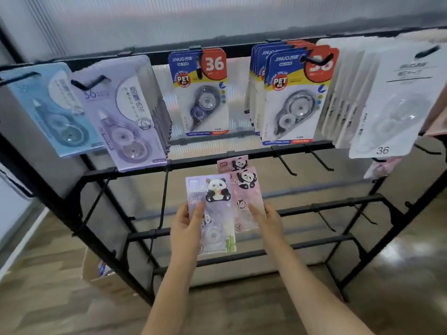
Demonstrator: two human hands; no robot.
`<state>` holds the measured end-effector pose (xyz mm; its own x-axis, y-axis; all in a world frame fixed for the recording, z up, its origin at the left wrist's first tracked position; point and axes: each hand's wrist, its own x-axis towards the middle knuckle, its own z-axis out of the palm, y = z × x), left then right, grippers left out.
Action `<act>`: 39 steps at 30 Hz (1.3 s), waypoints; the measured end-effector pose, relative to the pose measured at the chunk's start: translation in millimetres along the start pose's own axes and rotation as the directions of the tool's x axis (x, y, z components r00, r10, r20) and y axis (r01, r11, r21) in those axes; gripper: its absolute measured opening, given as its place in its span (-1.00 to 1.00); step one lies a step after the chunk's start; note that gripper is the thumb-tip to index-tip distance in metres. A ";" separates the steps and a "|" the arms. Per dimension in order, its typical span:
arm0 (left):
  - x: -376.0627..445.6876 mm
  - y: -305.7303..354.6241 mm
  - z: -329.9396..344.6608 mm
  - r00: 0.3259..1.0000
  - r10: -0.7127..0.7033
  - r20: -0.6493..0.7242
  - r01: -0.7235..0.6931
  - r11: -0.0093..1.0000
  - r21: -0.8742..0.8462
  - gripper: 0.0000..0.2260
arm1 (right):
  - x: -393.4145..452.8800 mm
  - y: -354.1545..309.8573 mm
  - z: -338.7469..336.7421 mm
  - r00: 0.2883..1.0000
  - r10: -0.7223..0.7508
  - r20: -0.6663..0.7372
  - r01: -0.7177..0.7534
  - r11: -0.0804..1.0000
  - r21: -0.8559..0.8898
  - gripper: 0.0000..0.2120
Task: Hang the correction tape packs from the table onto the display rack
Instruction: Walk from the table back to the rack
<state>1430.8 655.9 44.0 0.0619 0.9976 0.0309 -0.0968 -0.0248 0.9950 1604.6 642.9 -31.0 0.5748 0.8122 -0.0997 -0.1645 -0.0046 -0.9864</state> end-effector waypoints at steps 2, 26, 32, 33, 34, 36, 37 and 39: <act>12.9 -2.5 3.1 1.000 0.018 0.018 -0.018 1.000 -0.009 -0.84 | 14.7 4.6 6.9 1.000 0.011 -0.012 -0.011 1.000 -0.011 -0.82; 12.7 -32.2 0.6 0.990 -0.060 0.124 0.063 0.998 -0.022 -0.88 | 46.1 38.4 6.8 0.963 0.267 -0.045 -0.265 0.898 -0.350 -0.63; -27.4 -26.0 14.5 0.988 -0.063 0.141 0.065 0.998 -0.007 -0.91 | -4.1 19.1 -39.9 0.975 0.210 0.080 -0.054 0.566 -0.823 -0.66; -35.1 -23.4 18.4 0.986 -0.061 0.156 0.062 0.998 0.000 -0.91 | -13.1 12.2 -48.4 0.973 0.203 0.107 -0.012 0.512 -0.859 -0.65; -42.4 -20.4 22.2 0.984 -0.058 0.166 0.058 0.998 0.007 -0.89 | -20.9 5.6 -57.0 0.972 0.191 0.134 0.033 0.456 -0.889 -0.63; -55.9 -15.2 30.7 0.983 -0.053 0.177 0.053 0.999 0.007 -0.88 | -36.2 -9.1 -74.5 0.970 0.158 0.185 0.127 0.320 -0.939 -0.61; -63.7 -12.1 34.7 0.981 -0.044 0.190 0.046 0.999 -0.006 -0.89 | -43.7 -17.1 -83.3 0.968 0.134 0.210 0.172 0.253 -0.952 -0.60; -79.2 -5.5 42.5 0.974 -0.027 0.227 0.036 0.999 -0.032 -0.89 | -56.9 -33.4 -98.3 0.964 0.088 0.252 0.237 0.155 -0.959 -0.60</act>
<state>1468.7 574.3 40.1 0.2881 0.9573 0.0244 -0.1261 0.0127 0.9919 1656.2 539.5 -5.3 0.3376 0.9293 -0.1498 0.8794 -0.3682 -0.3018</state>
